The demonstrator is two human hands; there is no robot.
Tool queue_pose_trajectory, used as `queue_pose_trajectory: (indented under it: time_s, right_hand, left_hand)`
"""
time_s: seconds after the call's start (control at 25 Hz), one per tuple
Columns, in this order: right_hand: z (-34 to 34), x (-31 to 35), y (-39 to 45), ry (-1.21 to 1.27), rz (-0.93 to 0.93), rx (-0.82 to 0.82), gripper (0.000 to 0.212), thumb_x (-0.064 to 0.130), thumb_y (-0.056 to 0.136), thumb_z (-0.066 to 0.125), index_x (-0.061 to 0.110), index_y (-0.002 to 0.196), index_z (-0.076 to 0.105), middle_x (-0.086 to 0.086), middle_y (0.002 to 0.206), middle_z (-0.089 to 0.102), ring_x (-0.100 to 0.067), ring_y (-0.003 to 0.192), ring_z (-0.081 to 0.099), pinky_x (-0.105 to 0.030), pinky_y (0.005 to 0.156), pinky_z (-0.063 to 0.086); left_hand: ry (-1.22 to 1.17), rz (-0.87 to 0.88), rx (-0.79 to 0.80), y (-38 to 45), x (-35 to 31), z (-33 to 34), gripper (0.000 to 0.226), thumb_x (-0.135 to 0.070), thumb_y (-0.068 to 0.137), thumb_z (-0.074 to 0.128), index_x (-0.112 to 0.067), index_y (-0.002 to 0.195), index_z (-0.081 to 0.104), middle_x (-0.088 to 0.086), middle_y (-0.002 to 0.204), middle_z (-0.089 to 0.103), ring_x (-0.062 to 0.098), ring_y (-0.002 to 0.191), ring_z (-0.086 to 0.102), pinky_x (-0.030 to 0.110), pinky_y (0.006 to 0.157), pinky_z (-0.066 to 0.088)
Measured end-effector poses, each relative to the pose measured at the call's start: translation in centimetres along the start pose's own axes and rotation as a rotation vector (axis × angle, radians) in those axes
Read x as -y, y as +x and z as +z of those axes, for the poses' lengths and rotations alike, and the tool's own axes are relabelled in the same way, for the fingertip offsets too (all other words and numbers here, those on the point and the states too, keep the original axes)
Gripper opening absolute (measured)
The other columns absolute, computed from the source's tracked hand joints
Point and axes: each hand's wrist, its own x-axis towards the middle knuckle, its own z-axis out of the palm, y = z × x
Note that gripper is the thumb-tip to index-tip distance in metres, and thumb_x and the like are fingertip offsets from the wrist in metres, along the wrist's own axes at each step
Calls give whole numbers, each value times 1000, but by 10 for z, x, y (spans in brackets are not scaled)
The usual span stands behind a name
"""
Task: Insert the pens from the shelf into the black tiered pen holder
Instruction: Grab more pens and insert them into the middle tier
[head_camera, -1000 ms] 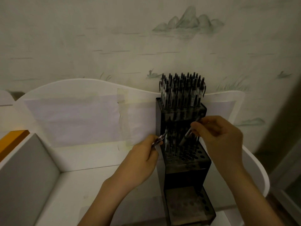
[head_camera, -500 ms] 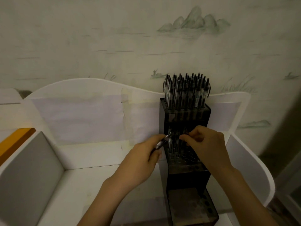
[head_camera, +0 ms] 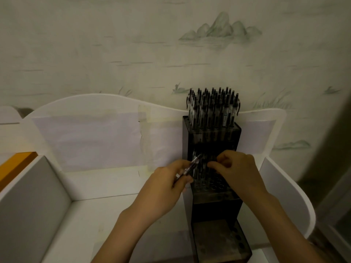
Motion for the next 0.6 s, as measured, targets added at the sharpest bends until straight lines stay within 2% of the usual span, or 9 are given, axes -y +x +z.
queue_pose_trajectory:
  time_s: [0.08, 0.16, 0.24, 0.36, 0.44, 0.6]
  right_hand:
    - [-7, 5, -8, 20, -42, -108, 23, 36, 75, 80, 21, 90, 70, 11, 77, 69, 1, 70, 63, -13, 71, 53]
    - [-13, 16, -20, 93, -131, -212, 13, 31, 78, 78, 21, 81, 70, 14, 71, 68, -2, 69, 64, -9, 64, 50]
    - [-14, 28, -30, 221, -144, -131, 9, 29, 79, 76, 21, 77, 73, 12, 67, 69, -4, 66, 66, -11, 61, 50]
    - [-7, 32, -35, 387, -75, 49, 12, 29, 78, 74, 19, 85, 75, 11, 74, 73, -6, 70, 69, -18, 65, 55]
    - [-10, 29, -33, 477, -6, 41, 5, 18, 81, 73, 18, 86, 75, 7, 76, 75, -10, 71, 71, -22, 67, 56]
    - [-32, 27, -22, 630, 42, -88, 18, 3, 86, 66, 19, 83, 73, 1, 74, 75, -17, 71, 73, -26, 68, 59]
  left_hand:
    - [5, -8, -9, 0, 0, 1, 22, -23, 96, 55, -35, 114, 58, -10, 93, 71, -1, 72, 66, 27, 76, 55]
    - [1, -9, -18, 1, 1, 3, 21, -25, 95, 57, -37, 112, 58, -10, 91, 71, 1, 72, 66, 31, 75, 56]
    - [4, 1, -26, 2, -1, 7, 21, -27, 94, 59, -39, 110, 58, -10, 91, 70, 4, 71, 67, 35, 73, 57]
    - [8, 27, -16, 4, -6, 14, 21, -28, 92, 61, -41, 109, 57, -10, 90, 69, 3, 72, 66, 35, 71, 58]
    - [9, 42, -24, 5, -10, 17, 23, -29, 91, 63, -40, 110, 57, -14, 88, 68, 0, 74, 66, 33, 73, 58]
    - [5, 50, -65, 8, -10, 14, 27, -33, 89, 65, -36, 115, 58, -19, 86, 66, -3, 81, 64, 29, 79, 56]
